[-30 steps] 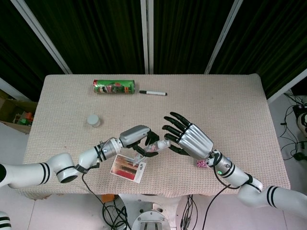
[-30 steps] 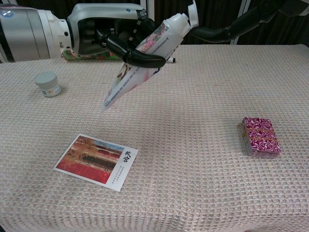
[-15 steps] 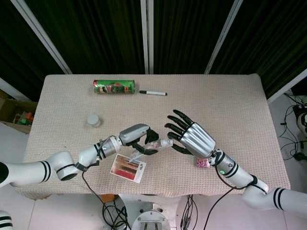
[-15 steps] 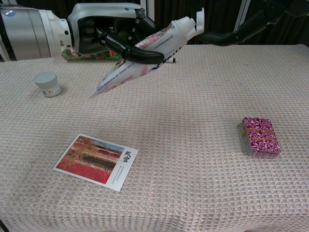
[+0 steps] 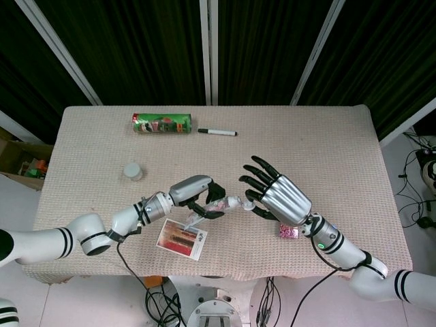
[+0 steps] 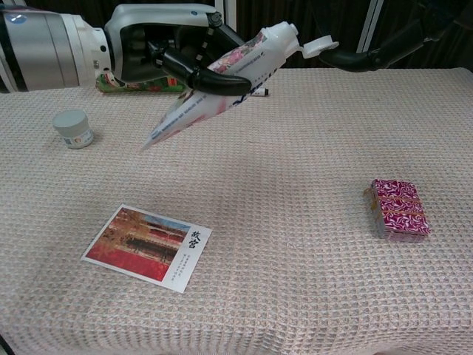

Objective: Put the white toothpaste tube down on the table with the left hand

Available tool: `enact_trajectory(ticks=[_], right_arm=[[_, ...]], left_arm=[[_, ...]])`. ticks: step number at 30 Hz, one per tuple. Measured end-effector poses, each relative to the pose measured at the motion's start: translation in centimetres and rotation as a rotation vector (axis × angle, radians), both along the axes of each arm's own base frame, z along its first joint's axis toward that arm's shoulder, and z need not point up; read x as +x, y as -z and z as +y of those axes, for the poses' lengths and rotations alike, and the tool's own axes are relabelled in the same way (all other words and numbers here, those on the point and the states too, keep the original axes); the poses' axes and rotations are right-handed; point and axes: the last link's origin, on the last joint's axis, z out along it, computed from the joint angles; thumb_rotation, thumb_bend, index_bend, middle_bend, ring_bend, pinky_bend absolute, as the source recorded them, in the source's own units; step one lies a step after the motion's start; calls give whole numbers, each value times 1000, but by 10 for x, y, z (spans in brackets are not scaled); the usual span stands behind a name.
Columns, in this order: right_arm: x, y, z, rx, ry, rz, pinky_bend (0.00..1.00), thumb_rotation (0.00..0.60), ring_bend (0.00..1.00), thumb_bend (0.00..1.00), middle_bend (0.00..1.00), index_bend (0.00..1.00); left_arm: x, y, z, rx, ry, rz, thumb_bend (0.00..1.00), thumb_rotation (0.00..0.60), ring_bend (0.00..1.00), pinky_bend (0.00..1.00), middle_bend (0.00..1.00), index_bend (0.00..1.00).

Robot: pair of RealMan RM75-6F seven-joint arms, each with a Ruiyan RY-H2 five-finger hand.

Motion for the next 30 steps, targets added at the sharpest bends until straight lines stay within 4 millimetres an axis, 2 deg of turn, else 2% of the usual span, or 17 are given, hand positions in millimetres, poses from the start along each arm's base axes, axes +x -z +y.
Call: enact_trajectory(ticks=[12, 15, 19, 20, 23, 24, 30], right_arm=[[-4, 7, 5, 9, 6, -5, 101, 600, 127, 281, 312, 601], [-4, 5, 5, 1, 4, -12, 96, 600, 115, 282, 301, 569], [-8, -4, 5, -18, 14, -22, 59, 600, 74, 281, 248, 370], [-10, -7, 5, -22, 21, -19, 31, 600, 43, 281, 208, 255], [-18, -17, 7, -33, 66, 1, 0, 600, 0, 282, 107, 31], [-22, -21, 7, -39, 85, 9, 0, 600, 0, 281, 77, 2], [-56, -50, 14, -90, 242, 32, 0, 600, 0, 280, 21, 0]], left_arm=[[-1, -3, 4, -18, -37, -23, 721, 501, 596, 601, 734, 696], [-3, -3, 5, -13, -36, -15, 722, 501, 596, 601, 734, 696], [-6, -3, 7, 13, -29, 9, 722, 502, 596, 600, 733, 696], [-7, -3, 7, 23, -26, 18, 722, 502, 596, 598, 733, 696], [-12, -2, 11, 66, -16, 55, 722, 501, 595, 585, 730, 696], [-14, -1, 13, 88, -10, 75, 721, 502, 594, 582, 728, 696], [-26, 10, 24, 224, 28, 219, 721, 502, 579, 558, 714, 690]])
